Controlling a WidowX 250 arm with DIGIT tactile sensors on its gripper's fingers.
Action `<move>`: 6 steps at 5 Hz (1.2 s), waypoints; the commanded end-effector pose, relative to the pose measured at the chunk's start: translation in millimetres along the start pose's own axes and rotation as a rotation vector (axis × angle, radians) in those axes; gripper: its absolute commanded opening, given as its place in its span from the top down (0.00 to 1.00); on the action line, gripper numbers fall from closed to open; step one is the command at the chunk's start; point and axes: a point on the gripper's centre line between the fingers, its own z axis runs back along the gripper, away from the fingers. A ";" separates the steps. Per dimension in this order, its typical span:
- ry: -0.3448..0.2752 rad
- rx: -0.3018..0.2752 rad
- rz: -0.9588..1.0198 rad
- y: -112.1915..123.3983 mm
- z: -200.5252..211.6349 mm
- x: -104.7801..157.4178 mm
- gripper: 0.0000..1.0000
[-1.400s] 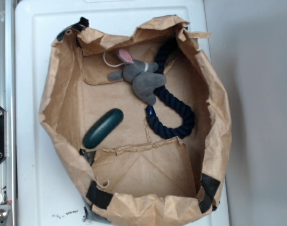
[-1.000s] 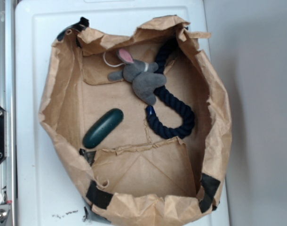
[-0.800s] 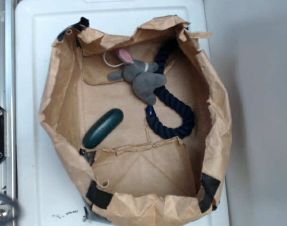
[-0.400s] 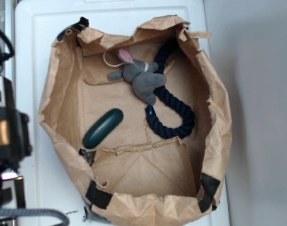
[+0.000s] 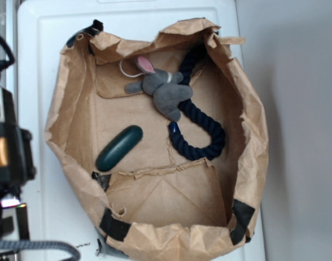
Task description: Grab the gray animal.
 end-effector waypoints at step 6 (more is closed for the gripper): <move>-0.097 -0.021 -0.603 13.5 -64.6 98.7 0.00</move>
